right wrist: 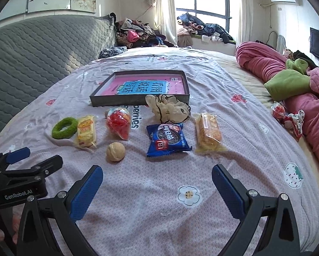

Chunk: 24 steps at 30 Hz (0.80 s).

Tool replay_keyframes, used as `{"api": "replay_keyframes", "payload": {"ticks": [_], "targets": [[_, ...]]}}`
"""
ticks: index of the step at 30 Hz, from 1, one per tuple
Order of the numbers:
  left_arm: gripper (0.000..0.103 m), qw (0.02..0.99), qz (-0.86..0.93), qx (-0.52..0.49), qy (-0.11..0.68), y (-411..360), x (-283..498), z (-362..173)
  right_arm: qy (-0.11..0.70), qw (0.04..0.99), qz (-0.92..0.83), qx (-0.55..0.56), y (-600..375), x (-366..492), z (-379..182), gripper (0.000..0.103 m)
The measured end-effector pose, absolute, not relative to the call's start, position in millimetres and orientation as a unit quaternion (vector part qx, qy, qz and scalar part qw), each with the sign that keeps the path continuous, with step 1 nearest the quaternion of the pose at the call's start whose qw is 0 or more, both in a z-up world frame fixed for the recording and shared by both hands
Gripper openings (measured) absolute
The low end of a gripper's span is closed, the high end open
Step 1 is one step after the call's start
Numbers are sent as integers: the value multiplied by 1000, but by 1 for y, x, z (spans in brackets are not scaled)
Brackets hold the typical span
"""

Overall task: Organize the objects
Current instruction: 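Move both tools toward the green ring and the beige scrunchie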

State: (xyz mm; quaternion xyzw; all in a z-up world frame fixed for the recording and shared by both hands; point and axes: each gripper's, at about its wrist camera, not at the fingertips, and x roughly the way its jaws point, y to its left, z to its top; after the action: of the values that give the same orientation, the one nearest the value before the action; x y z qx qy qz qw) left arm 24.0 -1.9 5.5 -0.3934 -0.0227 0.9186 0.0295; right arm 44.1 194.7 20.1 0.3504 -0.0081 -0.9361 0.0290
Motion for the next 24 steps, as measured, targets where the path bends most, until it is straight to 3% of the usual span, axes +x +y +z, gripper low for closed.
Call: {"api": "replay_keyframes", "payload": {"ticks": [24], "targets": [[103,31,924,-381,-29,-5,36,22,-21,39,-937,345,194,56,29,103]]}}
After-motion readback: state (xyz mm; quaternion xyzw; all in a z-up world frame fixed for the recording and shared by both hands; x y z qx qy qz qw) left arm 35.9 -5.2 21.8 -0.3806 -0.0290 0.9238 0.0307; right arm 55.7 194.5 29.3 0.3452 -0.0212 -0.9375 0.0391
